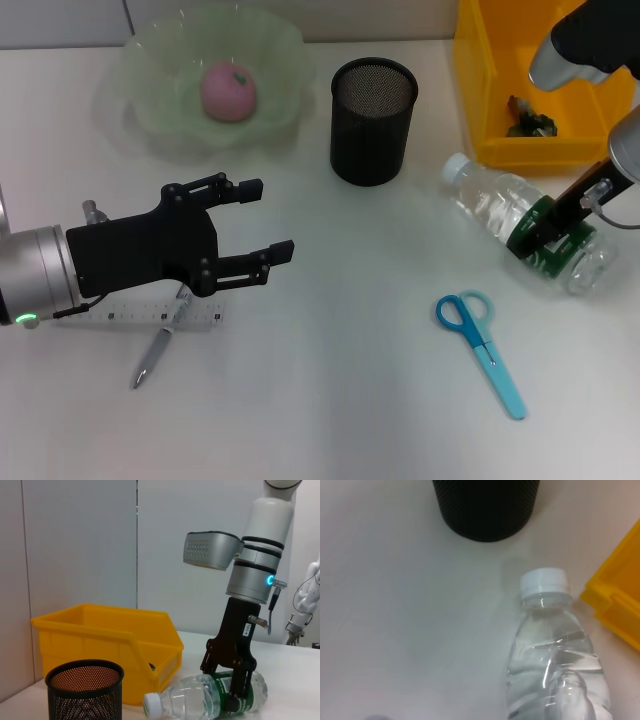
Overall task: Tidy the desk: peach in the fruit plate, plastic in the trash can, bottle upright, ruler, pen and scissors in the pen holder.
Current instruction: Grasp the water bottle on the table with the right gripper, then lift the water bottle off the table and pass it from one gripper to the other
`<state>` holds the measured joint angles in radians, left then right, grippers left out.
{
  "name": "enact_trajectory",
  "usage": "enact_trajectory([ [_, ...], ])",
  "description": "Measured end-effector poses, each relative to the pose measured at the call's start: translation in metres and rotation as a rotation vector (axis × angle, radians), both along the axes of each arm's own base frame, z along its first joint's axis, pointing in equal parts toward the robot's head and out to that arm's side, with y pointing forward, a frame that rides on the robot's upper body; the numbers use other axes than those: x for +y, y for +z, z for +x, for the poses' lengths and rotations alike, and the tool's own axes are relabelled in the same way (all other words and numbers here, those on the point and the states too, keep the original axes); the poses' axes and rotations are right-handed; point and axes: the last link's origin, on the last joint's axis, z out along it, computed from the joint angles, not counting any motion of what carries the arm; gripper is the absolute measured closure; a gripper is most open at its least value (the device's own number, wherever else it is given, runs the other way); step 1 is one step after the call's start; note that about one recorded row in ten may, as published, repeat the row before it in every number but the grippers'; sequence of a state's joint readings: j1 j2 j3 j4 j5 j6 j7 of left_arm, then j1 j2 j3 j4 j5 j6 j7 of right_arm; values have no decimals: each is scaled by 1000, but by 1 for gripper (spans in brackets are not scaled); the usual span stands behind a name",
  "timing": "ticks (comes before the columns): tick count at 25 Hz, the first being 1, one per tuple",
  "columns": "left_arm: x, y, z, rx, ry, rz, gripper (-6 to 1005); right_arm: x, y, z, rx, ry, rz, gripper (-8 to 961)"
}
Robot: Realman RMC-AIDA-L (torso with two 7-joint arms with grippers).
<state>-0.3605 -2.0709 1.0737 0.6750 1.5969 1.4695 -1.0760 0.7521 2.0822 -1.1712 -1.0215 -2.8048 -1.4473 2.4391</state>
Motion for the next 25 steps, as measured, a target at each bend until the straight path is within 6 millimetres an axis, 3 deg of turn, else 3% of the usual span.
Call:
enact_trajectory([
  [13, 1, 2, -1, 1, 0, 6, 204, -9, 9, -11, 111, 87, 20, 190],
  [25, 5, 9, 4, -68, 16, 55, 205, -42, 23, -26, 449, 330, 42, 196],
])
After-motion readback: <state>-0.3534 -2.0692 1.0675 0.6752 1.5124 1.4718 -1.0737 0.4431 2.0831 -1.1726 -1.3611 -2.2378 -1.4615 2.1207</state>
